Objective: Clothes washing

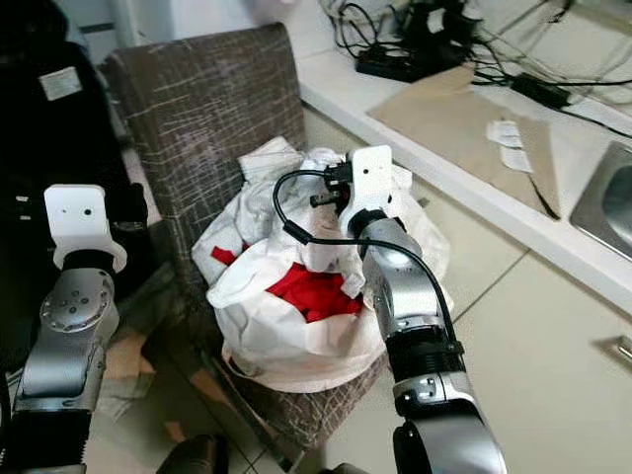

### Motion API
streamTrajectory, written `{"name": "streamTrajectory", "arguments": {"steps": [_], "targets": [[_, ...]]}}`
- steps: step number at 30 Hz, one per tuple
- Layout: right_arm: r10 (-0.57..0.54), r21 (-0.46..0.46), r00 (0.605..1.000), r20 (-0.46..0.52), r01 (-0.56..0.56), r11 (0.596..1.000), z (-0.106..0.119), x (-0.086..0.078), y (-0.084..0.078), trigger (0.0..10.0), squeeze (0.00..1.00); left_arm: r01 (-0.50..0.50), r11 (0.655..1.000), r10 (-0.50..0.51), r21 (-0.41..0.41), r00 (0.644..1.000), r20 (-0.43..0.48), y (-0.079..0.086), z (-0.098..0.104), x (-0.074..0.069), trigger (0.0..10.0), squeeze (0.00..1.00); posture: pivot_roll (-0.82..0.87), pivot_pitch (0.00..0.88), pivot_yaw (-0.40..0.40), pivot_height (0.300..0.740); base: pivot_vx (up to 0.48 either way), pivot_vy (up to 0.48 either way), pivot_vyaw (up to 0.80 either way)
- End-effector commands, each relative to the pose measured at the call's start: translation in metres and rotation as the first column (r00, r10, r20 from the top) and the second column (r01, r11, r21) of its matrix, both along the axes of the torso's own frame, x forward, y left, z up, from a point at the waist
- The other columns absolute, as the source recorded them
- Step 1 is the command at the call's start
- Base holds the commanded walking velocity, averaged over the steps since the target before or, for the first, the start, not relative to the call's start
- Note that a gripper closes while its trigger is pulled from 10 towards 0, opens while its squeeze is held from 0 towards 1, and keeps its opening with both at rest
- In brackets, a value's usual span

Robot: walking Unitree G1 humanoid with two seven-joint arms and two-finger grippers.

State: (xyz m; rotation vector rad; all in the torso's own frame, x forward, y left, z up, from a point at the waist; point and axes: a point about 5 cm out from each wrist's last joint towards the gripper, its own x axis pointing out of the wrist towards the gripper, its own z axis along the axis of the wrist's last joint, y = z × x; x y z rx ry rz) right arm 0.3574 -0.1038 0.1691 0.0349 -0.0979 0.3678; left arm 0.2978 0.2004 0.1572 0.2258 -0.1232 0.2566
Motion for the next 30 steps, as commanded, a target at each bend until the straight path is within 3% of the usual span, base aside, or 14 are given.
{"name": "streamTrajectory", "arguments": {"steps": [1, 7, 17, 30], "targets": [[-0.013, -0.008, 1.000, 0.007, 0.013, 1.000, 0.000, 0.003, -0.004, 0.0, 0.00, -0.029, 0.999, 0.029, 0.017, 1.000, 0.007, 0.000, 0.000, -0.002, 10.0, 0.00, 0.06, 0.000, -0.094, 0.731, 0.000, 0.000, 0.69], [-0.017, 0.000, 0.999, -0.042, 0.017, 1.000, -0.015, 0.003, -0.003, 0.0, 0.00, -0.116, 0.991, 0.119, 0.070, 0.992, -0.033, 0.011, -0.008, -0.009, 10.0, 0.00, 0.07, 0.000, -0.098, 0.731, 0.000, 0.000, 0.68], [-0.013, 0.010, 0.998, -0.061, 0.014, 1.000, -0.023, 0.004, -0.001, 0.0, 0.00, -0.103, 0.993, 0.105, 0.051, 0.994, -0.032, 0.010, -0.009, -0.014, 10.0, 0.00, 0.09, 0.000, -0.100, 0.731, 0.000, 0.000, 0.66], [-0.035, 0.018, 0.996, -0.083, 0.036, 0.999, -0.033, 0.003, -0.004, 0.0, 0.00, -0.046, 0.998, 0.047, 0.031, 0.998, -0.032, -0.002, -0.005, -0.007, 10.0, 0.00, 0.06, 0.000, -0.081, 0.731, -0.059, 0.000, 0.65]]}}
